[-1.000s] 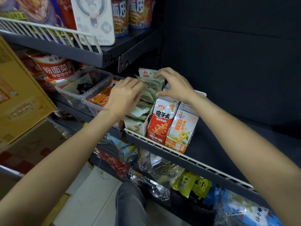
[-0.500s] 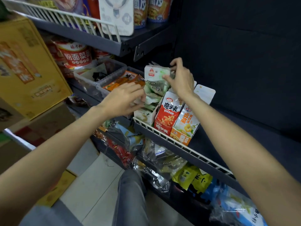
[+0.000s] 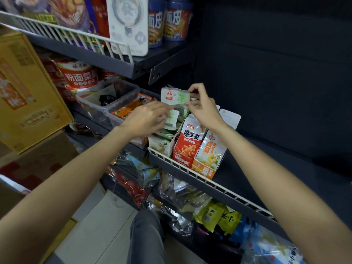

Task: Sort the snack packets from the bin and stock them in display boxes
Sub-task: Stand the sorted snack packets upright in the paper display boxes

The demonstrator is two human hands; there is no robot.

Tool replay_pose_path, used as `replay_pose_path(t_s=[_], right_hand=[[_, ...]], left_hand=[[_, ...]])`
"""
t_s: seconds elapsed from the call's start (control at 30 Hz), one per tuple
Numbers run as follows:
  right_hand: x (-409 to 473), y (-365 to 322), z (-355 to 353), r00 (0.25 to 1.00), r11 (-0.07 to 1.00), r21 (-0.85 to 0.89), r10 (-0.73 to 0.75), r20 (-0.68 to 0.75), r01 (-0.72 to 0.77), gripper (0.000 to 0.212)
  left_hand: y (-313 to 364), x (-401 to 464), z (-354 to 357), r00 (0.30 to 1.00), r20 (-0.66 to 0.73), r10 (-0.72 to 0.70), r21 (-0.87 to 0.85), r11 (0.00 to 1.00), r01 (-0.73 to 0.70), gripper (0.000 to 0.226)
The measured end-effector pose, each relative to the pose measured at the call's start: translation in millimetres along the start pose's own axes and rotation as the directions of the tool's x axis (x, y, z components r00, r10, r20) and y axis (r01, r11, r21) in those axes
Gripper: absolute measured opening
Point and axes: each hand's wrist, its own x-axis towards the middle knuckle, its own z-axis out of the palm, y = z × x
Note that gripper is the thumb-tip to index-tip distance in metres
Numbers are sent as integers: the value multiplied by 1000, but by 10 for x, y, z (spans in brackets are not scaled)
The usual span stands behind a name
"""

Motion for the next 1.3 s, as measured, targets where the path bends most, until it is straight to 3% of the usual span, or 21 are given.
replay_pose_path(t_s=[0.13,0.3,0.53,0.63,0.73,0.83,0.87,0.93,1.03,1.3], right_hand=[[-39,69,-82,975,994,-100,-25,221,48,21],[-49,104,-40,961,969,-229,-28,274,94,49],[-85,58,168,990,914,-397,-32,138,85,60],[-73,86,288,995,826,-556,-60,79,94,69],[-16,113,351,992,754,-651,-127,-15,87,62],[89,126,355,988,745,-665,-134,-81,46,55],[116,135,358,987,742,-670,-133,-92,37,55],[149,157,368,985,746,-666,-131,-116,20,54],[161,166,384,984,770,-638,-116,-138,1,51],[160,147,369,988,771,-636,-85,-126,-15,50]], left_hand=[[-54,-130,-115,991,121,63,-22,998,-61,41],[-51,-80,-111,993,32,111,204,972,-116,30],[-9,130,-58,992,-43,121,236,966,-107,20],[1,208,7,995,-100,1,213,977,21,21],[-1,246,70,984,-148,-102,155,980,125,21],[11,164,19,978,-204,-51,163,983,85,20],[-1,109,-24,985,-175,9,168,986,21,20],[-59,-9,-133,992,25,123,119,985,-125,22],[-155,-67,-234,931,348,111,32,991,-130,23],[-64,79,-87,845,534,-16,232,964,-128,32]])
